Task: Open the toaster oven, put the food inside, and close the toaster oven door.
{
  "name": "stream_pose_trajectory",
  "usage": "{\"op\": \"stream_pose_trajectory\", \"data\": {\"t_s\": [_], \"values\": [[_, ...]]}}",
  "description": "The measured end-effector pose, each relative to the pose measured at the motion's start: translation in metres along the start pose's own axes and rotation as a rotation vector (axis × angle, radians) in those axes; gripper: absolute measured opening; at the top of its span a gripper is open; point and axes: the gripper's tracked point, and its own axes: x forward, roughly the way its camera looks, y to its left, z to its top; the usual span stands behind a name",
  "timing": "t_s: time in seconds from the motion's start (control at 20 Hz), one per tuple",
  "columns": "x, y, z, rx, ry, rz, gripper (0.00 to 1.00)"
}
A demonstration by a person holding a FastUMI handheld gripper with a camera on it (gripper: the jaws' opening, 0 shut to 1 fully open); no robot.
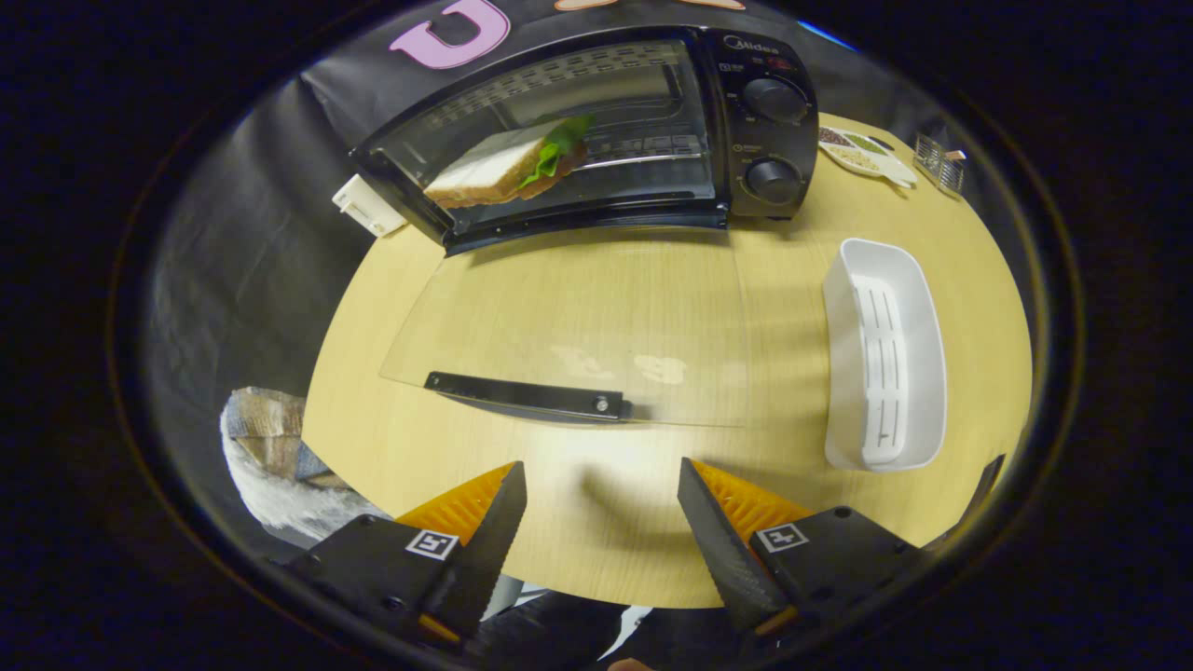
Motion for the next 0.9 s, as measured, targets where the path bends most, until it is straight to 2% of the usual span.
{"op": "stream_pose_trajectory", "data": {"t_s": [0.3,0.5,0.9], "values": [[0.008,-0.013,0.022,-0.031,-0.059,-0.046,0.99],[-0.006,-0.010,0.035,-0.051,-0.105,-0.049,0.99],[-0.057,0.021,0.115,-0.147,-0.394,0.002,1.00]]}}
